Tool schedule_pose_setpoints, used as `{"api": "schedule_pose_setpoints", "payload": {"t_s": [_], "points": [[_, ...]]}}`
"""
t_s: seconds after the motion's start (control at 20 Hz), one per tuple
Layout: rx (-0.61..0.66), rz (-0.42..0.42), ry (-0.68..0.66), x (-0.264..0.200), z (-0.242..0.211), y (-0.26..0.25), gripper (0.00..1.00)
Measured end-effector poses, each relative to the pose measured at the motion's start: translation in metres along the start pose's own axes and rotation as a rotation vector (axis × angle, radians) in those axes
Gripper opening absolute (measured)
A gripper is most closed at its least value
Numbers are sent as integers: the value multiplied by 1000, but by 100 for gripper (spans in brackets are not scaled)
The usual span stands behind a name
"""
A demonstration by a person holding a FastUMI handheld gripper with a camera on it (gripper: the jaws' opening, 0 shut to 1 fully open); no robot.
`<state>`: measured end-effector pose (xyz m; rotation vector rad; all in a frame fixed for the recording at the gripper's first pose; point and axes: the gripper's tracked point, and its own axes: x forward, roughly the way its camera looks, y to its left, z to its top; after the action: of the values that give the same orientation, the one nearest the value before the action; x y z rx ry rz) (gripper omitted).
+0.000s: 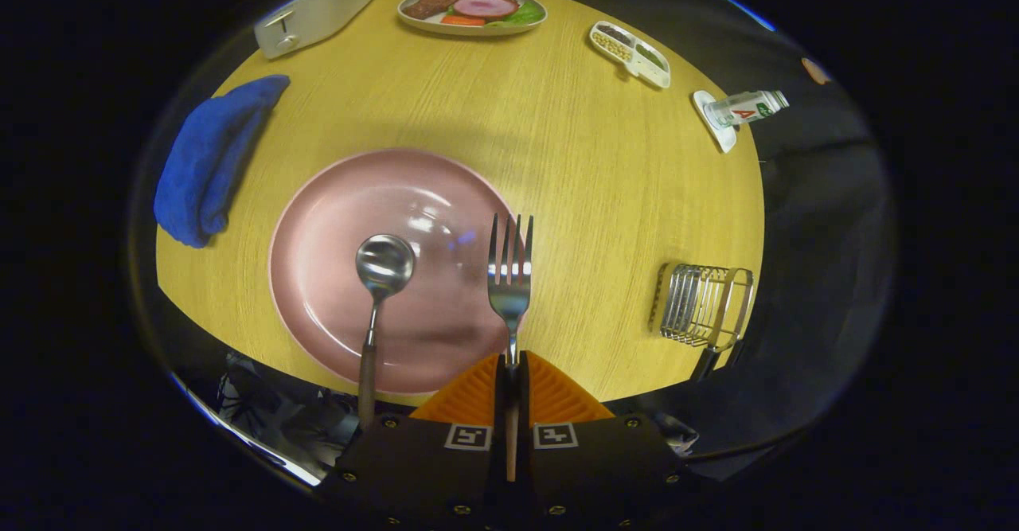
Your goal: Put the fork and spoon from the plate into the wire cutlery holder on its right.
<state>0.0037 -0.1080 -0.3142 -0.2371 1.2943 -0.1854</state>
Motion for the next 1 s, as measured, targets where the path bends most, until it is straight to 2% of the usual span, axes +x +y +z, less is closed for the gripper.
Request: {"api": "schedule_pose_setpoints", "payload": {"t_s": [0.6, 0.8, 1.0], "points": [[234, -137, 72, -22, -20, -139, 5], [295, -146, 109, -11, -36, -175, 5], [312, -120, 181, 10, -51, -192, 5]]}}
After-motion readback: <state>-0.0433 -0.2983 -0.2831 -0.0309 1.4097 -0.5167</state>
